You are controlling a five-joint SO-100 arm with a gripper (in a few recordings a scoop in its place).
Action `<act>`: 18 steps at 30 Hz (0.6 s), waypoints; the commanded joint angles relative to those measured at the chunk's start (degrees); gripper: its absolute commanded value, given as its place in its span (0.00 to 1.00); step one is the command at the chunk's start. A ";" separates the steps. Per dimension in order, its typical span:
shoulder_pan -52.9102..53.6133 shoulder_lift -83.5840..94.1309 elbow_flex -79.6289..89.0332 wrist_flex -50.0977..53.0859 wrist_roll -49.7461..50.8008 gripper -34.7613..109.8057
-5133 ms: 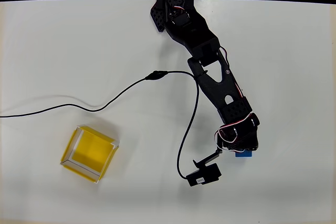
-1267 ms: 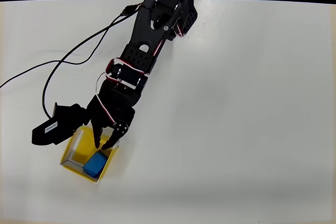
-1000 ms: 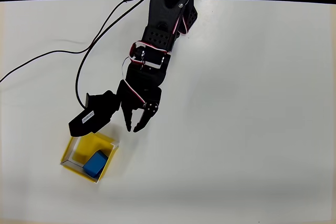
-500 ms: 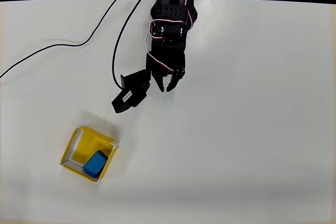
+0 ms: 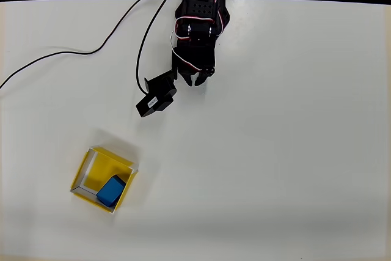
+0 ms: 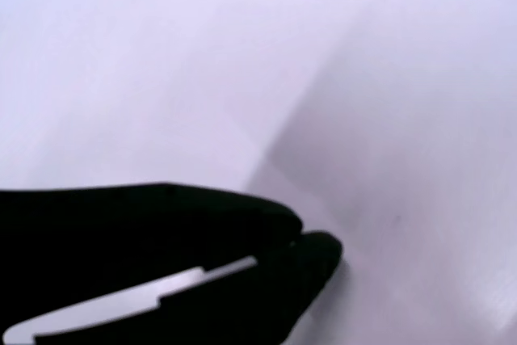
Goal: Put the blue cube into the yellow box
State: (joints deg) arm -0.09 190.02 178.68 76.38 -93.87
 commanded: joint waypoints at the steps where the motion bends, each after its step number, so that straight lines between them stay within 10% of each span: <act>1: 0.26 1.58 1.49 1.49 1.14 0.24; 18: 0.18 1.41 1.49 1.41 1.41 0.24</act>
